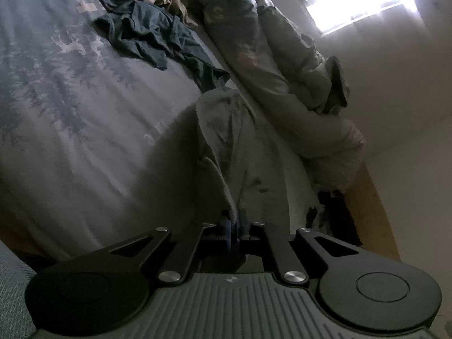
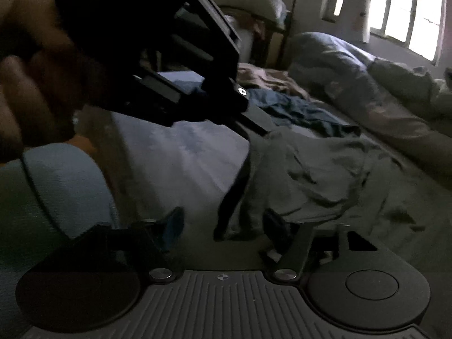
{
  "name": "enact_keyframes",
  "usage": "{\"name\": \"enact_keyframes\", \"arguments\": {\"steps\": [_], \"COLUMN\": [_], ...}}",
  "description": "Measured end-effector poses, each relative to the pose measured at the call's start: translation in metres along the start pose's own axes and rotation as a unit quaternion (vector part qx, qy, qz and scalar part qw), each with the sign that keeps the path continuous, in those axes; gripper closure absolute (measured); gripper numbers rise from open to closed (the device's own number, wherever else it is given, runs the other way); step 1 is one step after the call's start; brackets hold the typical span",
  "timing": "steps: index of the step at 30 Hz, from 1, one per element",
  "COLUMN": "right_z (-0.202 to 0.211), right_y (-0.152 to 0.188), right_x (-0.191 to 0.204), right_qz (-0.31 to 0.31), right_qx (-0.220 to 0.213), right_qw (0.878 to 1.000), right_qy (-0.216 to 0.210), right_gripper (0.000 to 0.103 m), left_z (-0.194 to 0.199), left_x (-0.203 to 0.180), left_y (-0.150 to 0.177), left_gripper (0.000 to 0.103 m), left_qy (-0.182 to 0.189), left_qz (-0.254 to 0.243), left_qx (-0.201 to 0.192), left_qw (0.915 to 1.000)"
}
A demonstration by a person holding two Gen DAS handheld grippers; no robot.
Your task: Fold clothes
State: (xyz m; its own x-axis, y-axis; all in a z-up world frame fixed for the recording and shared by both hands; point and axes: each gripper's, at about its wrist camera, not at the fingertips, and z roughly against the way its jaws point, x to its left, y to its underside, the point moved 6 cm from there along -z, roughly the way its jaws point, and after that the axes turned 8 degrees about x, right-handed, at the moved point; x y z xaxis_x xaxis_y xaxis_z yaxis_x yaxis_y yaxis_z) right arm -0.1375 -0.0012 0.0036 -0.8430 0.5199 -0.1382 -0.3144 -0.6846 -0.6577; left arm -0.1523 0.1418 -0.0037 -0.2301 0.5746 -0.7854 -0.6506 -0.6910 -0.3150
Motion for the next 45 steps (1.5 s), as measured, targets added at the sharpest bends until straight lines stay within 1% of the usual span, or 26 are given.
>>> {"name": "enact_keyframes", "arguments": {"steps": [1,2,3,4,7,10,14,21,24,30,34,37,42,45], "right_z": [-0.001,-0.003,-0.004,-0.004,-0.006,-0.01,-0.026,-0.067,-0.088,-0.135,-0.165,-0.173,-0.188,-0.199], "right_y": [-0.001,-0.001,-0.002,-0.004,-0.013,-0.032,-0.067,-0.139,-0.17,-0.231,-0.268,-0.293,-0.334,-0.356], "right_x": [0.0,0.001,0.0,0.0,0.0,0.005,0.008,0.016,0.023,0.045,0.055,0.055,0.055,0.052], "right_qz": [0.002,0.004,0.005,0.007,0.022,0.036,0.02,-0.007,-0.007,-0.008,-0.023,-0.039,-0.065,-0.09], "right_qx": [0.0,0.0,0.001,0.003,0.006,-0.001,-0.007,-0.023,-0.029,-0.036,-0.043,-0.063,-0.096,-0.108], "right_qw": [1.0,1.0,1.0,1.0,1.0,0.999,0.998,0.993,0.991,0.987,0.986,0.984,0.98,0.977], "right_qy": [0.007,0.014,0.018,0.015,-0.004,-0.024,-0.065,-0.116,-0.13,-0.153,-0.16,-0.16,-0.16,-0.162], "right_gripper": [0.066,0.083,0.092,0.098,0.098,0.099,0.099,0.099,0.099,0.099,0.099,0.099,0.099,0.099], "left_z": [0.001,0.002,0.003,0.003,0.007,0.013,0.022,0.047,0.059,0.079,0.089,0.098,0.108,0.111], "left_x": [0.001,0.001,0.002,0.003,0.007,0.013,0.028,0.052,0.061,0.079,0.086,0.087,0.079,0.078], "left_y": [-0.001,-0.003,-0.005,-0.007,-0.018,-0.037,-0.07,-0.138,-0.166,-0.227,-0.263,-0.287,-0.327,-0.351], "left_gripper": [0.097,0.097,0.097,0.097,0.097,0.097,0.097,0.097,0.097,0.097,0.097,0.097,0.097,0.097], "left_qy": [0.0,0.0,-0.001,-0.002,-0.002,-0.002,-0.001,-0.011,-0.015,-0.035,-0.045,-0.049,-0.034,-0.04], "left_qz": [0.001,0.003,0.005,0.008,0.012,0.019,0.036,0.03,0.026,0.004,-0.017,-0.031,-0.055,-0.062], "left_qx": [-0.002,-0.004,-0.007,-0.01,-0.025,-0.043,-0.067,-0.119,-0.137,-0.156,-0.165,-0.177,-0.197,-0.201], "left_qw": [1.0,1.0,1.0,0.9999,0.9996,0.9989,0.9971,0.9924,0.99,0.9872,0.9851,0.9825,0.9783,0.9768]}}
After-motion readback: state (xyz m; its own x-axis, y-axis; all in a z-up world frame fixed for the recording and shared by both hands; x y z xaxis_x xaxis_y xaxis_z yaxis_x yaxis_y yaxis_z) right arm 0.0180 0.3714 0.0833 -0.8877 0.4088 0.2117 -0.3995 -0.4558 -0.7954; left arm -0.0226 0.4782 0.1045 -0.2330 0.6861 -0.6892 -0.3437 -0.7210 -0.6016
